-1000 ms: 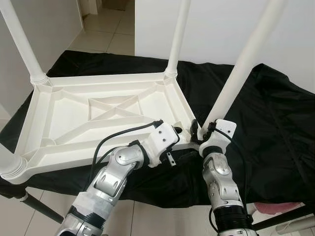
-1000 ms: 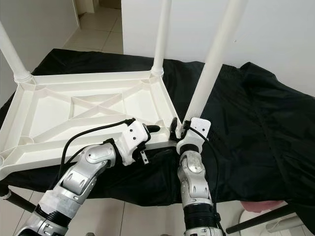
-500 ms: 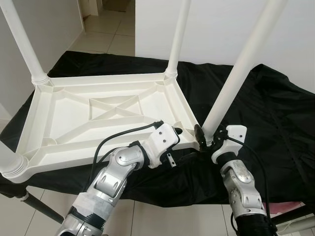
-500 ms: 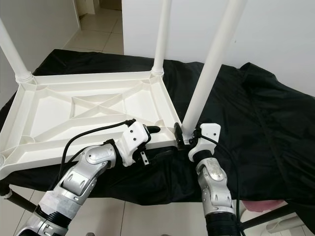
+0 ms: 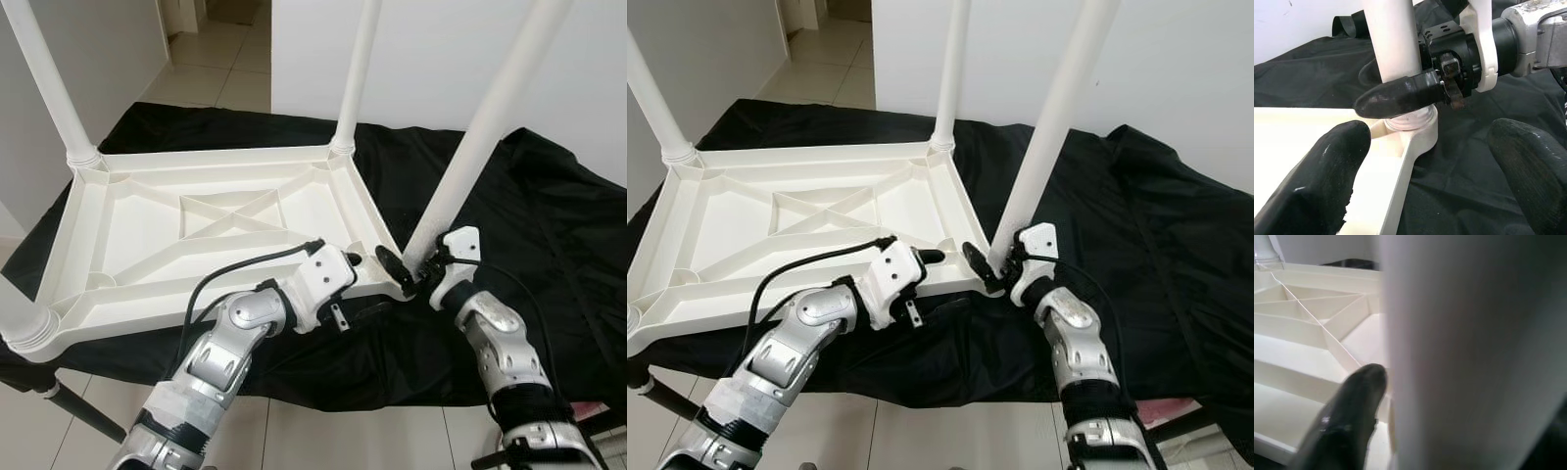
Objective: Building children table
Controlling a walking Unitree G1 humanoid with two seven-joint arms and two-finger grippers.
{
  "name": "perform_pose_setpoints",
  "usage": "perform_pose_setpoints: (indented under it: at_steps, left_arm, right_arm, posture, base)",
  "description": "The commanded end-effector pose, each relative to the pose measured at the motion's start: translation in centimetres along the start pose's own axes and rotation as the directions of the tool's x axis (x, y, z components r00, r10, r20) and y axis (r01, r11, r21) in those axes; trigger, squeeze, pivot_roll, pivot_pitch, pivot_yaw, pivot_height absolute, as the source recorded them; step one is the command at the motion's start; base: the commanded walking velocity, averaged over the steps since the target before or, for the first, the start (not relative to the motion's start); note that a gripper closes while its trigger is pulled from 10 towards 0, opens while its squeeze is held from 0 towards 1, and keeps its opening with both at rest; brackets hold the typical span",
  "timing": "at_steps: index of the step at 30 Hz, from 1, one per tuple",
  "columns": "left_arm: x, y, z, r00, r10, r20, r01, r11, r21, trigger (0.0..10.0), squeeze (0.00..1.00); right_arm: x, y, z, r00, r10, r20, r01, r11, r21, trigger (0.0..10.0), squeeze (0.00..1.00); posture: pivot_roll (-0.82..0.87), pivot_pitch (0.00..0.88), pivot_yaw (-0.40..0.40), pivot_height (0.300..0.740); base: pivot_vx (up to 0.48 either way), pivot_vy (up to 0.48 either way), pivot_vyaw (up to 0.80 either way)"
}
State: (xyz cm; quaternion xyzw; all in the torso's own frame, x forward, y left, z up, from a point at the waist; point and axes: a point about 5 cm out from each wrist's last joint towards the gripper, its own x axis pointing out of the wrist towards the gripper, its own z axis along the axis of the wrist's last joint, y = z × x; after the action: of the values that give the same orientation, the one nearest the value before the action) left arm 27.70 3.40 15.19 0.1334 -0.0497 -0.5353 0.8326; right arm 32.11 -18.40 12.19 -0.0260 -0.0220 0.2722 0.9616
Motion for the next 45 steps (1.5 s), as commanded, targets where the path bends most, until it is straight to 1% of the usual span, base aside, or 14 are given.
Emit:
perform_pose_setpoints:
  at_steps: [1,12,13,15,16,23,32,34,36,38,39,42,43,45]
  left_arm:
    - [0.1,0.4,0.0,1.0,0.03,-0.01,-0.03,0.999,0.014,10.0,0.0]
    - [0.0,0.6,0.0,0.999,0.036,-0.011,-0.036,0.999,0.019,10.0,0.0]
    - [0.0,0.6,0.0,0.999,0.036,-0.011,-0.035,0.999,0.019,10.0,0.0]
    - [0.0,0.7,0.0,0.999,0.034,-0.011,-0.034,0.999,0.02,10.0,0.0]
    - [0.0,0.7,0.0,0.999,0.034,-0.011,-0.033,0.999,0.021,10.0,0.0]
    - [0.0,0.5,-0.1,1.0,0.027,-0.013,-0.027,0.999,0.019,10.0,0.0]
    - [-0.1,0.5,-0.2,0.999,0.028,-0.016,-0.027,1.0,0.015,10.0,0.0]
    - [0.0,0.4,-0.3,0.999,0.03,-0.016,-0.03,0.999,0.013,10.0,0.0]
    - [0.0,0.4,-0.3,0.999,0.03,-0.016,-0.03,0.999,0.013,10.0,0.0]
    - [0.0,0.4,-0.3,0.999,0.031,-0.016,-0.03,0.999,0.012,10.0,0.0]
    - [0.0,0.4,-0.3,0.999,0.031,-0.015,-0.031,0.999,0.01,10.0,0.0]
    - [0.1,0.3,-0.3,0.999,0.035,-0.013,-0.034,0.999,0.008,10.0,0.0]
    - [0.1,0.3,-0.3,0.999,0.035,-0.013,-0.034,0.999,0.008,10.0,0.0]
    - [0.1,0.3,-0.3,0.999,0.035,-0.012,-0.035,0.999,0.007,10.0,0.0]
  right_arm:
    - [0.1,0.4,-0.9,0.998,0.053,-0.036,-0.053,0.999,0.001,0.0,0.0]
    - [-0.3,-0.4,-1.5,0.998,0.037,-0.05,-0.036,0.999,0.026,0.0,0.0]
    - [-0.4,-0.4,-1.5,0.998,0.029,-0.048,-0.027,0.999,0.03,2.9,0.0]
    - [-0.3,-0.5,-1.5,0.999,0.012,-0.043,-0.01,0.999,0.041,2.9,0.0]
    - [-0.3,-0.5,-1.5,0.999,0.0,-0.042,0.002,0.999,0.043,10.0,0.0]
    - [-0.2,-0.7,-1.6,0.995,-0.095,-0.042,0.096,0.995,0.031,10.0,0.0]
    - [0.0,0.3,-1.1,0.969,-0.247,-0.006,0.247,0.968,0.046,10.0,0.0]
    - [-0.1,0.4,-1.1,0.931,-0.364,-0.012,0.363,0.928,0.076,10.0,0.0]
    - [-0.1,0.4,-1.1,0.931,-0.364,-0.012,0.363,0.928,0.076,10.0,0.0]
    - [-0.2,0.3,-1.1,0.909,-0.417,-0.023,0.417,0.904,0.094,10.0,0.0]
    - [-0.2,0.5,-1.2,0.873,-0.486,-0.036,0.487,0.867,0.108,10.0,0.0]
    - [-0.5,1.3,-1.3,0.707,-0.705,-0.062,0.707,0.7,0.099,10.0,0.0]
    - [-0.5,1.3,-1.3,0.707,-0.705,-0.062,0.707,0.7,0.099,10.0,0.0]
    - [-0.5,1.9,-1.3,0.653,-0.754,-0.067,0.756,0.644,0.116,10.0,0.0]
  posture:
    - [-0.01,0.0,-0.056,0.74]
    - [-0.01,0.0,-0.054,0.74]
    - [-0.01,0.0,-0.054,0.74]
    - [-0.01,0.0,-0.049,0.74]
    - [-0.01,0.0,-0.046,0.74]
    - [-0.02,0.0,-0.042,0.74]
    - [-0.02,0.0,-0.044,0.74]
    - [-0.02,0.0,-0.047,0.74]
    - [-0.02,0.0,-0.047,0.74]
    - [-0.02,0.0,-0.048,0.74]
    - [-0.02,0.0,-0.05,0.74]
    - [-0.02,0.0,-0.052,0.74]
    - [-0.02,0.0,-0.052,0.74]
    - [-0.01,0.0,-0.057,0.74]
  base:
    - [0.0,0.0,0.0]
    - [0.0,0.0,0.0]
    - [0.0,0.0,0.0]
    - [0.0,0.0,0.0]
    - [0.0,0.0,0.0]
    - [0.0,0.0,0.0]
    - [0.0,0.0,0.0]
    - [0.0,0.0,0.0]
    - [0.0,0.0,0.0]
    - [0.0,0.0,0.0]
    - [0.0,0.0,0.0]
    - [0.0,0.0,0.0]
    - [0.0,0.0,0.0]
    - [0.0,0.0,0.0]
